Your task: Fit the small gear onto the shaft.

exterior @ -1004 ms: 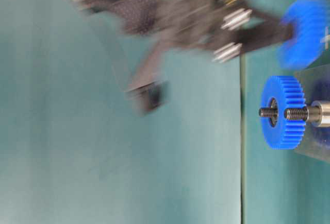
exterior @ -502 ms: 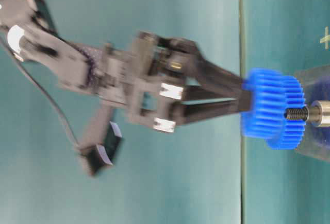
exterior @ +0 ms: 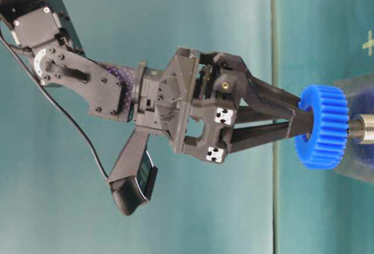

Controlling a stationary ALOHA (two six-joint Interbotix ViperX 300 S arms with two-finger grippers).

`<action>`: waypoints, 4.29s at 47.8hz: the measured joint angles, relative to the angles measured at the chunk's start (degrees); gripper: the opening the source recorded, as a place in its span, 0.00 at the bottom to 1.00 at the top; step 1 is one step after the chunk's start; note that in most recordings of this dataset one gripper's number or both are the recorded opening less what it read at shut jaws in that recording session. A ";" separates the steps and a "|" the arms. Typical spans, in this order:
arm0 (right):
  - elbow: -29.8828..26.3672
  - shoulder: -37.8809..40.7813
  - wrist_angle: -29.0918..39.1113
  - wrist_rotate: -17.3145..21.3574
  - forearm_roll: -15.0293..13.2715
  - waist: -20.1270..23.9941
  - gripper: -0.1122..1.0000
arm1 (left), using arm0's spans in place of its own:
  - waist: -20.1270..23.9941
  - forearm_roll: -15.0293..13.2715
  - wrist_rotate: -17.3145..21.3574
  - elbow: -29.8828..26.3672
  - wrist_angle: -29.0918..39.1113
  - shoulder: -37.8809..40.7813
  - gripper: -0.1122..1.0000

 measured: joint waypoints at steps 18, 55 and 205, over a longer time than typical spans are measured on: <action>-1.23 0.79 0.44 0.00 -0.70 0.26 0.41 | 0.00 0.00 0.00 0.00 0.00 -0.09 0.10; -1.76 1.58 0.79 0.09 -1.05 0.53 0.66 | 0.00 0.00 -0.18 0.09 -0.09 -0.09 0.10; -8.88 4.92 7.82 -2.37 -4.92 0.35 0.11 | 0.00 0.00 -0.35 1.23 -3.52 -0.26 0.10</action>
